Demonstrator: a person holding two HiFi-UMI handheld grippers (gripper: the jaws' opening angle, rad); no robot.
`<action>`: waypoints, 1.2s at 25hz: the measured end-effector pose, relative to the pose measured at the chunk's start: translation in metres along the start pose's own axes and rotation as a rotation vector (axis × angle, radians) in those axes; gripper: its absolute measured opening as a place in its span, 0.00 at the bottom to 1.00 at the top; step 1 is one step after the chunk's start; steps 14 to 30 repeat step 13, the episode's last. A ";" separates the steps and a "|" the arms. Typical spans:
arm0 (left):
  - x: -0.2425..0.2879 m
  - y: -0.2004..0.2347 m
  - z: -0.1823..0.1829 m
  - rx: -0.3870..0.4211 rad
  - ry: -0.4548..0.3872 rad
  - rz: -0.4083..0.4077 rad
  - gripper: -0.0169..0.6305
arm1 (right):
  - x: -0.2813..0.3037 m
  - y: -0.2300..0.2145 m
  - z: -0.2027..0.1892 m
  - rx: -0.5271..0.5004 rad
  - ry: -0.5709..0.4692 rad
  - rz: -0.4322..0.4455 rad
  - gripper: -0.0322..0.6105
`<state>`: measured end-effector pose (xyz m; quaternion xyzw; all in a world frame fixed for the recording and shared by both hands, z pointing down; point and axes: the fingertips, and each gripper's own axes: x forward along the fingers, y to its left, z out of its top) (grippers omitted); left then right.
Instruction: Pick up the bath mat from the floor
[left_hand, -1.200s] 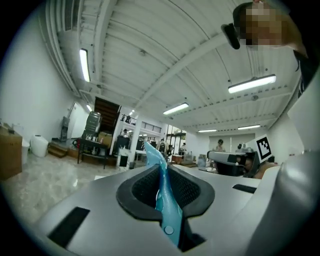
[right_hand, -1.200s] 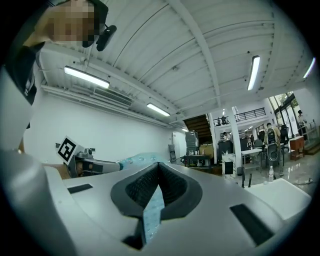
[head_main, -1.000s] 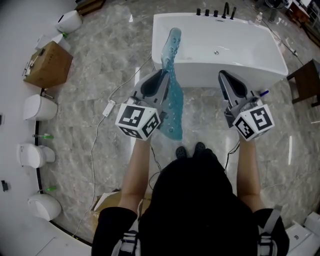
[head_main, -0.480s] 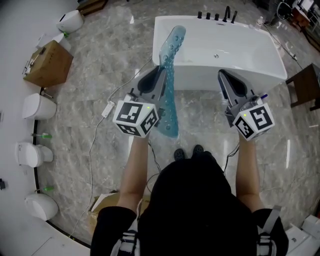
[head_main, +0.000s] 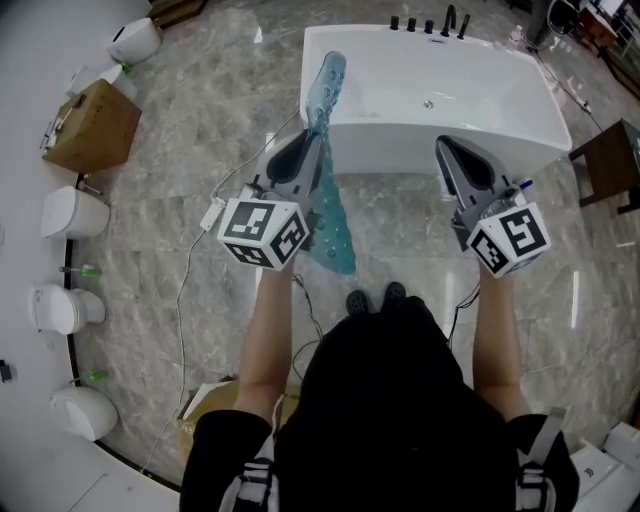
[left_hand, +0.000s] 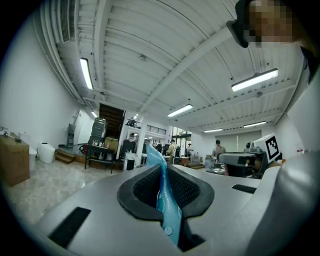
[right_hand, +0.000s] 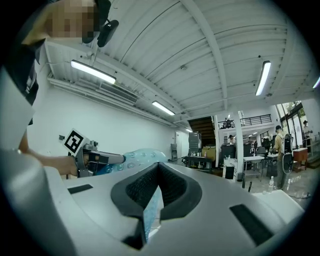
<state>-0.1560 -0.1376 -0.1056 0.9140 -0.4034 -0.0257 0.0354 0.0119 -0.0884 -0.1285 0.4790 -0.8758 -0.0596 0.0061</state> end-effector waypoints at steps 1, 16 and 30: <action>-0.001 0.001 -0.001 -0.005 0.002 0.001 0.09 | 0.000 0.001 -0.001 0.002 0.004 0.002 0.07; -0.007 0.004 -0.009 -0.031 0.006 -0.002 0.09 | 0.002 0.006 -0.013 0.019 0.023 0.006 0.07; -0.007 0.004 -0.009 -0.031 0.006 -0.002 0.09 | 0.002 0.006 -0.013 0.019 0.023 0.006 0.07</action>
